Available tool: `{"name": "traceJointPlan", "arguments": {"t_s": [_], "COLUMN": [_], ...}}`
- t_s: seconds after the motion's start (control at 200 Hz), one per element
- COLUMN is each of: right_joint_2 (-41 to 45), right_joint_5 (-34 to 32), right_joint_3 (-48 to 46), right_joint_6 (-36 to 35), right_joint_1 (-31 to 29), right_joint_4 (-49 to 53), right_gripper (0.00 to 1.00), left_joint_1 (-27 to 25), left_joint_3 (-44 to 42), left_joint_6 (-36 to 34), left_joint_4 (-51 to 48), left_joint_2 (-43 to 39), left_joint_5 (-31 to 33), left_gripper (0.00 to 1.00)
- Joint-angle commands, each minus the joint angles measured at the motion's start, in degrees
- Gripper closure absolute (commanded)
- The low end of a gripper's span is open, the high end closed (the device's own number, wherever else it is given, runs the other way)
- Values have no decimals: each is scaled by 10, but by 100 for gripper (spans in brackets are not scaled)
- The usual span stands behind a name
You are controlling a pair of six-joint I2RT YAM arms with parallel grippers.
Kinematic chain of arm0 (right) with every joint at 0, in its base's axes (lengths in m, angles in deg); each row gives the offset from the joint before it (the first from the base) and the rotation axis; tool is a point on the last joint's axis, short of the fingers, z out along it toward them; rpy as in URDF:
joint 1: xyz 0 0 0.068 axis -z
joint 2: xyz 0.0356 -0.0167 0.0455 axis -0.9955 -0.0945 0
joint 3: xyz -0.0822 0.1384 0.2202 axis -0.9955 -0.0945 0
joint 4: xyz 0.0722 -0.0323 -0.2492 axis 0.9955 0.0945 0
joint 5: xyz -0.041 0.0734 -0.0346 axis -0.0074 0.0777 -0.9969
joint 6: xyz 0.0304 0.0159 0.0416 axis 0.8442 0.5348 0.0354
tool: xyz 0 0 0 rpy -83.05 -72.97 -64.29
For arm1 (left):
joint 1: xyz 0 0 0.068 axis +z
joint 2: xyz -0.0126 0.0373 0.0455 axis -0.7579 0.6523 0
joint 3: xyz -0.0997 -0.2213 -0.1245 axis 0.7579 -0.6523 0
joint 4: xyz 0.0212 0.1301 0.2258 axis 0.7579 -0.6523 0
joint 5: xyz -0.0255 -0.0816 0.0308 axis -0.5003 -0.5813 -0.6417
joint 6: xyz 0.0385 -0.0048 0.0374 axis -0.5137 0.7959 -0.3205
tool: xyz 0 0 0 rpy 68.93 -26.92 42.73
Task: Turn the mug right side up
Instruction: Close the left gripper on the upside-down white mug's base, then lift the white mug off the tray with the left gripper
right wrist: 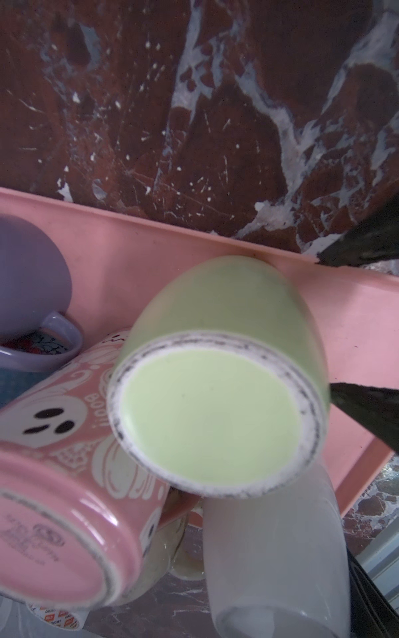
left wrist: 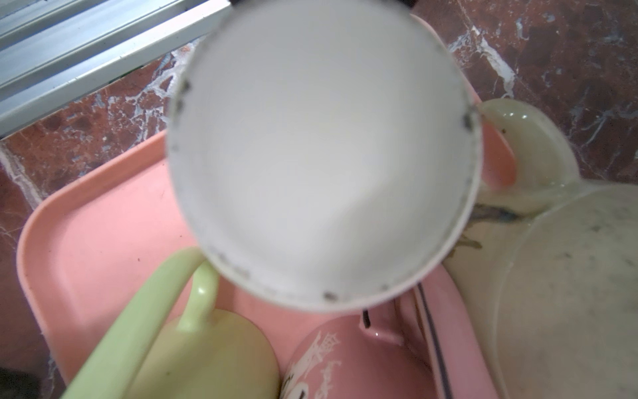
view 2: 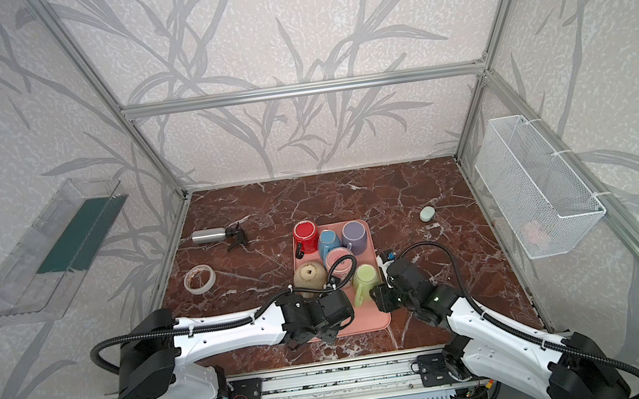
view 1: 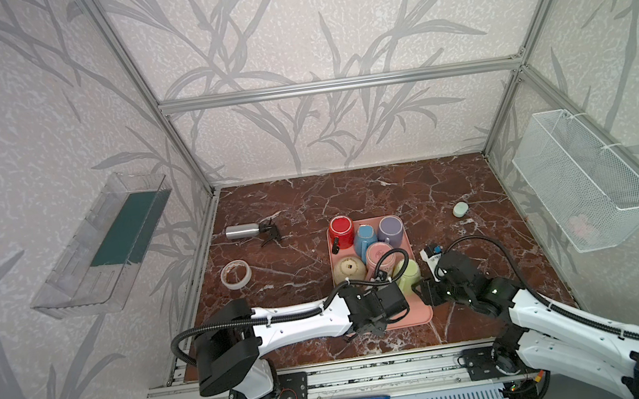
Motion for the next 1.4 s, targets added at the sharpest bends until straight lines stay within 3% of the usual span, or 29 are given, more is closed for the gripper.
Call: {"name": "traceJointPlan", "arguments": {"t_s": [0.0, 0.535, 0.71, 1.025, 1.395], "right_joint_2": [15, 46, 49, 78, 93], "right_joint_5": [1, 4, 7, 23, 31], "right_joint_3": [-4, -7, -3, 5, 25], "right_joint_6": [-2, 2, 2, -7, -14], "right_joint_1": [3, 3, 3, 3, 3], "right_joint_4": [-4, 3, 11, 30, 56], "right_gripper": [45, 45, 45, 45, 44], "left_joint_1": [3, 3, 3, 4, 41], "left_joint_3": [12, 11, 14, 18, -20], "left_joint_6": [1, 6, 6, 6, 16], "left_joint_4": [-3, -8, -9, -9, 29], "left_joint_2": [12, 17, 14, -4, -99], "left_joint_5": [-4, 1, 5, 0, -43], "left_gripper": [72, 85, 100, 100, 100]}}
